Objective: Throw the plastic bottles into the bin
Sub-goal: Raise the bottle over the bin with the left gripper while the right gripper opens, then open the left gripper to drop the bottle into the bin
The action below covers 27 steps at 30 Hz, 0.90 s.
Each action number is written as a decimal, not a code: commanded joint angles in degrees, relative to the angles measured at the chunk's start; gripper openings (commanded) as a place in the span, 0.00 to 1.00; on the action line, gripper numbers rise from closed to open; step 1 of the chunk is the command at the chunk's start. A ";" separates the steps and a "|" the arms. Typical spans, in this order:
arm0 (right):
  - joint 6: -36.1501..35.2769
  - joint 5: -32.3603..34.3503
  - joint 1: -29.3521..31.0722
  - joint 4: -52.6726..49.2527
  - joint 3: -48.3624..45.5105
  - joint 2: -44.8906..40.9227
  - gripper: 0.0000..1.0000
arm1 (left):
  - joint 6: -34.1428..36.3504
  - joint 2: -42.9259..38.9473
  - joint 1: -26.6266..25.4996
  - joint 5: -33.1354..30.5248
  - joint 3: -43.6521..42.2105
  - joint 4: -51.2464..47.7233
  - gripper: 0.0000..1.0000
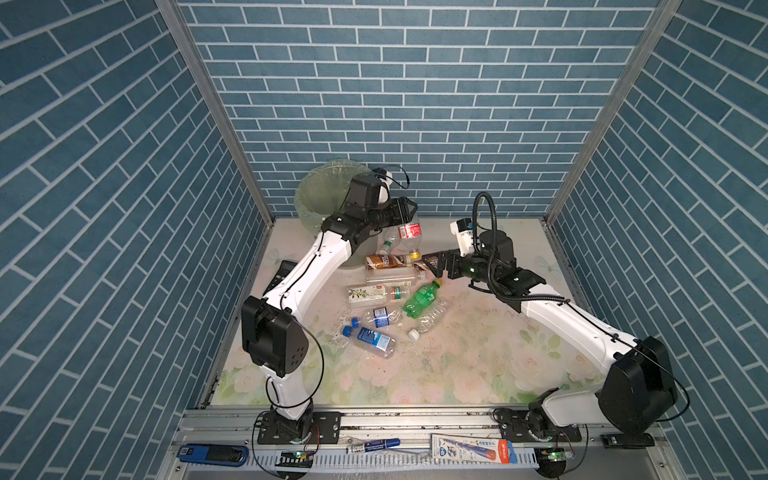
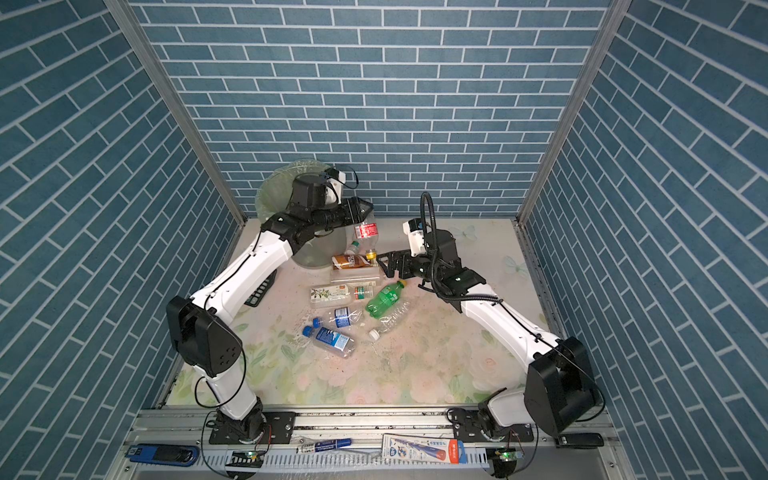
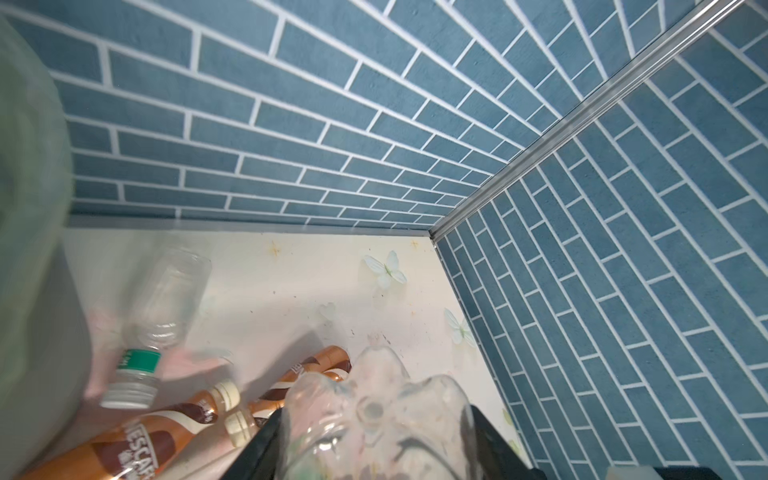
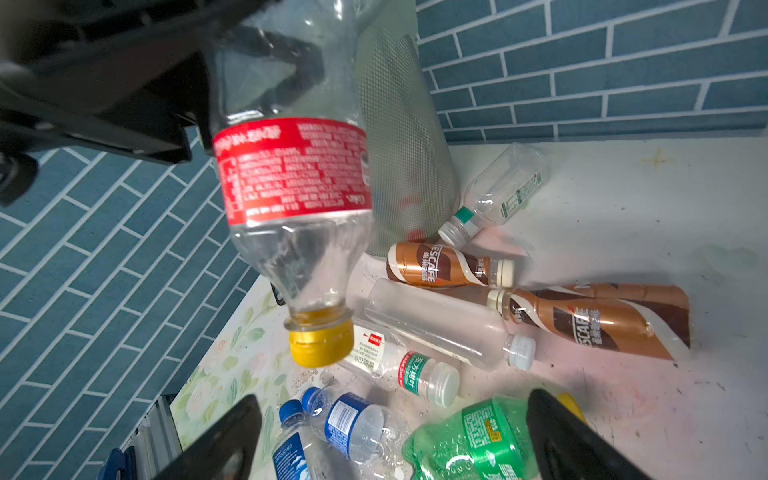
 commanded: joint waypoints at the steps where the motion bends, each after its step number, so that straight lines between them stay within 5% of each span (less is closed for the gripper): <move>1: -3.55 0.32 1.13 -2.01 8.07 1.91 0.99 | 6.77 -1.62 0.77 -5.54 6.75 -5.67 0.53; 13: -5.61 -1.64 2.22 -5.20 25.34 8.44 0.99 | 24.68 3.57 3.13 -23.02 35.01 -12.99 0.53; 19: -5.20 -2.31 2.80 -4.69 26.16 10.20 0.99 | 36.24 3.26 4.46 -31.85 38.53 -4.08 0.53; 24: -4.61 -2.27 2.93 -3.50 24.23 10.80 0.99 | 32.38 4.06 10.08 -30.19 34.58 2.74 0.53; 27: -3.67 -2.64 3.11 -2.65 23.36 11.16 0.99 | 25.16 10.05 14.90 -26.02 35.97 -2.54 0.53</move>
